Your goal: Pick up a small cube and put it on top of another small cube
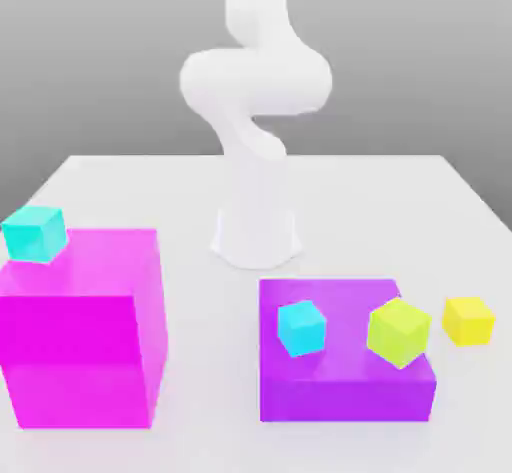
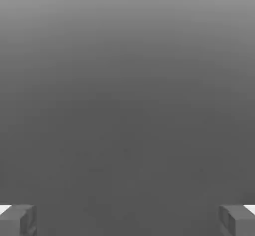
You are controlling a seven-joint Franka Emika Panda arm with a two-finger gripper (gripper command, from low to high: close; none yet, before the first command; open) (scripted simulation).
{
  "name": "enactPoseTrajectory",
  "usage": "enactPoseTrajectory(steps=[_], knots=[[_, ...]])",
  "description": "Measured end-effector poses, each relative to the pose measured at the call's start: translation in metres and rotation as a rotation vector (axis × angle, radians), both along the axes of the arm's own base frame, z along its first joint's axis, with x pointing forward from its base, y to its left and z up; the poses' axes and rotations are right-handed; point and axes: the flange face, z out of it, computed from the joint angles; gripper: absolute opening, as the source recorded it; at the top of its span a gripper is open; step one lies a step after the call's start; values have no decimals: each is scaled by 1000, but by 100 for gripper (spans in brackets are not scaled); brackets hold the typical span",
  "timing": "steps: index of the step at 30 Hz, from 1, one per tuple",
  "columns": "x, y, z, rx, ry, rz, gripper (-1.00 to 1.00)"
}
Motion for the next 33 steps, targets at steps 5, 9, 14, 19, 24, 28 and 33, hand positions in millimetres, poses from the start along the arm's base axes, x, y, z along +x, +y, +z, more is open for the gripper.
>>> enactPoseTrajectory(steps=[5, 9, 14, 19, 24, 28, 33], knots=[[38, 80, -98, -113, 136, 303, 0], [40, 146, -179, -208, 230, 544, 0], [10, 220, -281, -334, 336, 852, 0], [-56, 279, -379, -473, 427, 1180, 0], [-122, 298, -466, -599, 506, 1451, 0], [-127, 298, -511, -609, 516, 1474, 0], [-128, 297, -530, -609, 517, 1475, -100]])
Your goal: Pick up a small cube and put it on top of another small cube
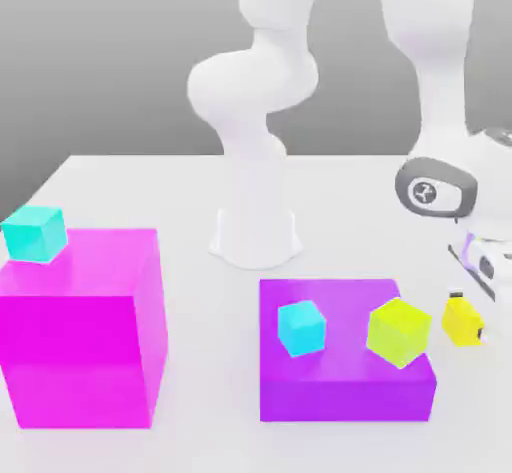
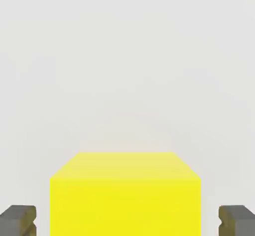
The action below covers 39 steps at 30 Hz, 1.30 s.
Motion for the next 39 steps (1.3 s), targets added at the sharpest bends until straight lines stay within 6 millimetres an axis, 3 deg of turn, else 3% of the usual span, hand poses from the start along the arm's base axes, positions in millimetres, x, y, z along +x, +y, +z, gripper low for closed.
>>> enactPoseTrajectory(steps=[4, 9, 11, 14, 16, 19, 22, 27, 31, 33, 35, 36, 39], knots=[[0, 0, -1, -1, 0, 0, -100], [0, 0, 45, -1, -1, 0, -100], [21, -11, 68, -3, -8, -15, -100], [97, -75, 108, -10, -28, -118, -100], [134, -119, 136, -16, -39, -158, -100], [171, -186, 179, -25, -50, -190, -100], [190, -260, 214, -32, -51, -242, -100], [185, -385, 260, -33, -39, -342, -100], [148, -486, 291, -22, -19, -430, -100], [125, -536, 293, -12, -9, -476, -100], [103, -579, 273, -3, -1, -515, -100], [97, -588, 262, -1, 1, -523, 100], [97, -588, 262, -1, 1, -523, 100]])
